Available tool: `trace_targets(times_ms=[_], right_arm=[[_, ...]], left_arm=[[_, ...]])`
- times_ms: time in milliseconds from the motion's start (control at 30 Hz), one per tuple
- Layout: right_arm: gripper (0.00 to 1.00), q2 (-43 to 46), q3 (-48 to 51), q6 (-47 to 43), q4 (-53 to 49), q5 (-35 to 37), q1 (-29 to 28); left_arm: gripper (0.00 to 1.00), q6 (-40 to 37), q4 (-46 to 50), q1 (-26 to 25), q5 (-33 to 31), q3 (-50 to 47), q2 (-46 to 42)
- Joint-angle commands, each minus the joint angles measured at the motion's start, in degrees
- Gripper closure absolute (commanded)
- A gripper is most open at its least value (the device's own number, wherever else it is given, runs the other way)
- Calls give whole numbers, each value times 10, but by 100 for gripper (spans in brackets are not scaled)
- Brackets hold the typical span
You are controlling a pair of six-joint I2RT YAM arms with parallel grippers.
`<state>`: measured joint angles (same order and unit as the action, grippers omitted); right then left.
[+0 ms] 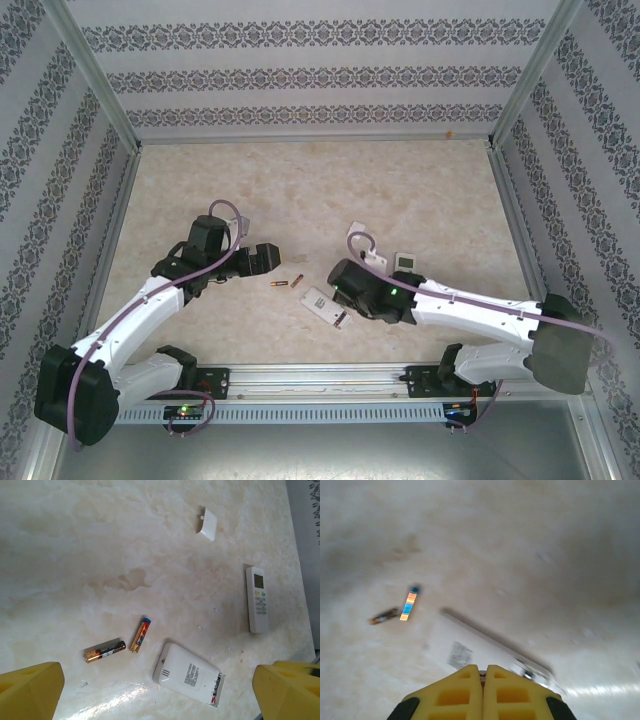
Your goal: Load the batteries into the remote control
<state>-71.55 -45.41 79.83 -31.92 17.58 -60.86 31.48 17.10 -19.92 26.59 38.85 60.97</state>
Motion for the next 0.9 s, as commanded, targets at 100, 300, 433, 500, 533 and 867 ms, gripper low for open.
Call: trace_targets(times_ms=[100, 300, 433, 500, 533, 867], right_arm=[[95, -33, 8, 180, -36, 39, -22], [95, -74, 14, 216, -25, 24, -36], [95, -89, 21, 229, -26, 26, -46], [95, -95, 27, 234, -19, 26, -47], [94, -98, 27, 235, -15, 26, -48], [92, -126, 23, 243, -11, 30, -59]], left_arm=[[1, -24, -17, -8, 11, 14, 6], [0, -25, -17, -9, 6, 8, 3], [0, -23, -19, -8, 5, 7, 3], [0, -22, -23, -8, 6, 5, 4], [0, -22, -25, -8, 6, 5, 4], [0, -23, -23, -9, 6, -2, 0]])
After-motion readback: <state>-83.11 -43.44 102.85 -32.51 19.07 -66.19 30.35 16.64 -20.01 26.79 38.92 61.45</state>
